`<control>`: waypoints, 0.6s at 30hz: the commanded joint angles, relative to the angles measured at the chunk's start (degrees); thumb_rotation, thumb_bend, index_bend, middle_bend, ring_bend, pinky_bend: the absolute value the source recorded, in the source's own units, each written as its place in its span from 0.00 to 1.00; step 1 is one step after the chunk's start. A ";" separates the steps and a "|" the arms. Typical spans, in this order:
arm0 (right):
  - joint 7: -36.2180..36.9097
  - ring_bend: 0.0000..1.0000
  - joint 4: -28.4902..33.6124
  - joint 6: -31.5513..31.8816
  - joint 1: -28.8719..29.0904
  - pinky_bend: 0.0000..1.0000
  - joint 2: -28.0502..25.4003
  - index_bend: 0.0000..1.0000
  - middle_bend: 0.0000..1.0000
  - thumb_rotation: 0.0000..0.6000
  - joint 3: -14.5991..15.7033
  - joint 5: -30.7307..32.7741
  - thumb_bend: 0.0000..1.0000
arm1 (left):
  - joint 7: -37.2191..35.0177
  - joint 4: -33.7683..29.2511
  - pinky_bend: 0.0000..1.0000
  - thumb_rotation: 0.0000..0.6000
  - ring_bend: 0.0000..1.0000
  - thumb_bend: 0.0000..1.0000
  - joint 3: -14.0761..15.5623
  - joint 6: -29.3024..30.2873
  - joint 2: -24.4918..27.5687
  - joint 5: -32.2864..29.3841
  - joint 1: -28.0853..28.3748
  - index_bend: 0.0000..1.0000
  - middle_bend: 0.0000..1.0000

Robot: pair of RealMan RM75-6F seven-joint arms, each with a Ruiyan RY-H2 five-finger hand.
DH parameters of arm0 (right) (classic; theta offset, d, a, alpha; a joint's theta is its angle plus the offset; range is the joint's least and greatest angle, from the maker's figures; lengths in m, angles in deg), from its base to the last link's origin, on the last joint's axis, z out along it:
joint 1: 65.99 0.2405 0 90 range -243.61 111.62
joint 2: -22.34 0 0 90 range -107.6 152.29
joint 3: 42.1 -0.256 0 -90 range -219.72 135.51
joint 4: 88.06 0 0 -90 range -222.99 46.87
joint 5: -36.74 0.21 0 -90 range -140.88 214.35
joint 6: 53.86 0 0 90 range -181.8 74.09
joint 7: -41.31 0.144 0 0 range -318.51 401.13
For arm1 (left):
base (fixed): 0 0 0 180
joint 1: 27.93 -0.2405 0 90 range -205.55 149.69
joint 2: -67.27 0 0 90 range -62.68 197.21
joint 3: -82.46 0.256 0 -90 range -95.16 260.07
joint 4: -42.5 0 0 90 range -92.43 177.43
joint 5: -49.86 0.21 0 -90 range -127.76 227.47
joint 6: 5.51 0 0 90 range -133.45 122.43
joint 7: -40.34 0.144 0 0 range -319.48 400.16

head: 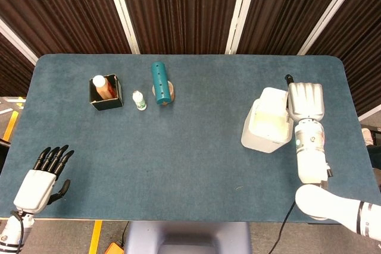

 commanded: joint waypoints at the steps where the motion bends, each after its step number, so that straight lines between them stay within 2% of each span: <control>1: 0.23 1.00 -1.51 -0.40 1.46 1.00 -0.49 0.35 1.00 1.00 1.44 2.34 0.87 | 0.14 -0.02 0.00 1.00 0.00 0.46 -0.02 -0.16 -0.13 -0.08 0.08 0.00 0.00; 10: 4.62 1.00 -4.48 -3.91 3.26 1.00 0.15 0.37 1.00 1.00 5.32 4.00 0.87 | 0.79 -0.13 0.00 1.00 0.00 0.46 0.02 -0.29 -0.23 -0.19 0.12 0.00 0.00; 18: 9.33 1.00 -0.84 -5.61 2.80 1.00 -2.42 0.37 1.00 1.00 7.71 2.36 0.87 | 0.20 -0.29 0.00 1.00 0.00 0.46 0.18 1.11 0.19 0.50 -0.36 0.00 0.00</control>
